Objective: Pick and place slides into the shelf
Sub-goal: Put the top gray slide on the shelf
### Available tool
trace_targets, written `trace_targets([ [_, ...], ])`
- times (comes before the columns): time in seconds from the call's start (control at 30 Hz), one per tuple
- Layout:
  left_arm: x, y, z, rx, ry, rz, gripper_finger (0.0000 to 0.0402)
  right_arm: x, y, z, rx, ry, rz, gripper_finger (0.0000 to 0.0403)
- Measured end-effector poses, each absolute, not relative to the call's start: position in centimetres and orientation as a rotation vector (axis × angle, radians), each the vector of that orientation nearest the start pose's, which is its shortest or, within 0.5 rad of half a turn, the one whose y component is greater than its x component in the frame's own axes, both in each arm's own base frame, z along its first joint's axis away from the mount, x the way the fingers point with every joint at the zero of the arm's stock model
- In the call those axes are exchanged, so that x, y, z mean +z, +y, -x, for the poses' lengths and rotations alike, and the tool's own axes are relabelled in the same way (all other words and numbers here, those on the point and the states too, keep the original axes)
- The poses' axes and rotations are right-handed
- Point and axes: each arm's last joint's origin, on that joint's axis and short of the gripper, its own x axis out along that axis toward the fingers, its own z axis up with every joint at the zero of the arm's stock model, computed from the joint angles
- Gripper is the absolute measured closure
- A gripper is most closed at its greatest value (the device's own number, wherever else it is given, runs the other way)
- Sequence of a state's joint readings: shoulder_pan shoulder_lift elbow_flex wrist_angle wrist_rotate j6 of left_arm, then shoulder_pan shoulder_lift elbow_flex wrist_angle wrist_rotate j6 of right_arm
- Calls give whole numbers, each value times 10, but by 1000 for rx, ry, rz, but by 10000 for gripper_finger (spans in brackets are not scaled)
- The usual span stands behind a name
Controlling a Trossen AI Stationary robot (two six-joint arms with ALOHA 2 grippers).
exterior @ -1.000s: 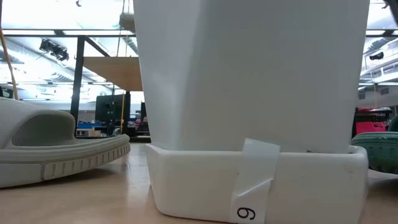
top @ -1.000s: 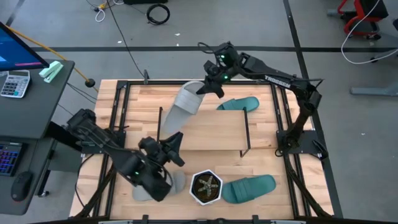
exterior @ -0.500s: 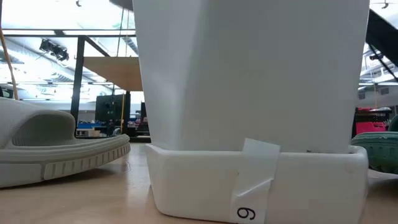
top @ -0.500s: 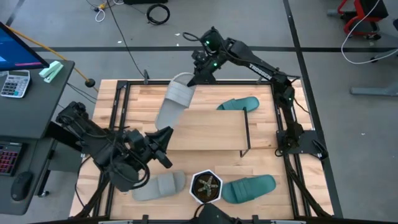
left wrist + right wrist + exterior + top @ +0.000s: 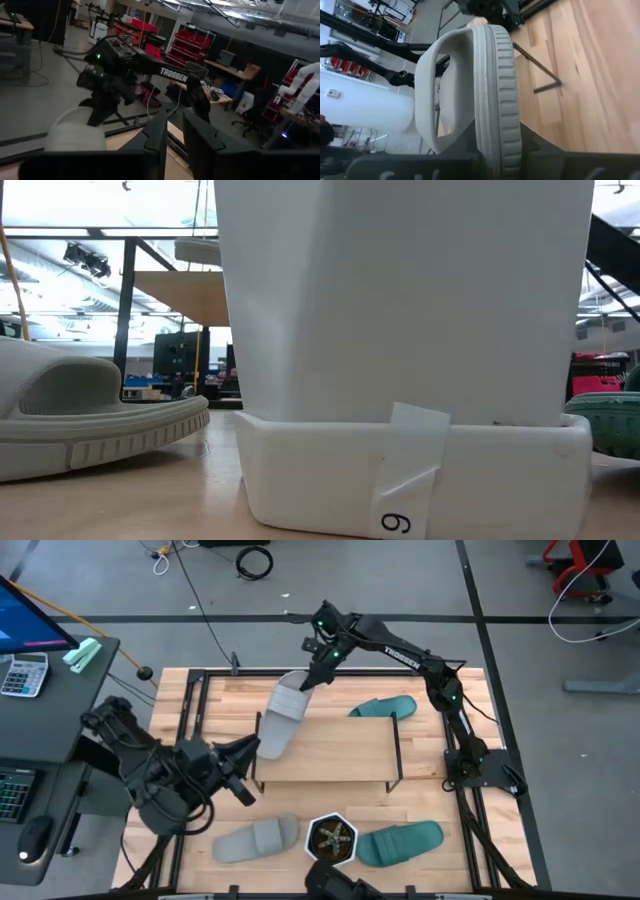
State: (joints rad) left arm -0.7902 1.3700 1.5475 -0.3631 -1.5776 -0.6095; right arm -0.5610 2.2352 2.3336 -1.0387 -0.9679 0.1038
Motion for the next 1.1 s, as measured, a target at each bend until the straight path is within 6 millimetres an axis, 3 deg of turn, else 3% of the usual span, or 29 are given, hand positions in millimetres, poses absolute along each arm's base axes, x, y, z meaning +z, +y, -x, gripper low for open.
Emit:
trace_targets([
  [0.17,457,-166,-199,756,-154,379,331,316,-231,-411,317,762,-772,355],
  [0.53,457,-167,-196,745,-140,353,344,313,-223,-415,367,777,-804,355],
  [1.1,457,-167,-197,745,-140,355,345,311,-215,-425,277,795,-700,352],
])
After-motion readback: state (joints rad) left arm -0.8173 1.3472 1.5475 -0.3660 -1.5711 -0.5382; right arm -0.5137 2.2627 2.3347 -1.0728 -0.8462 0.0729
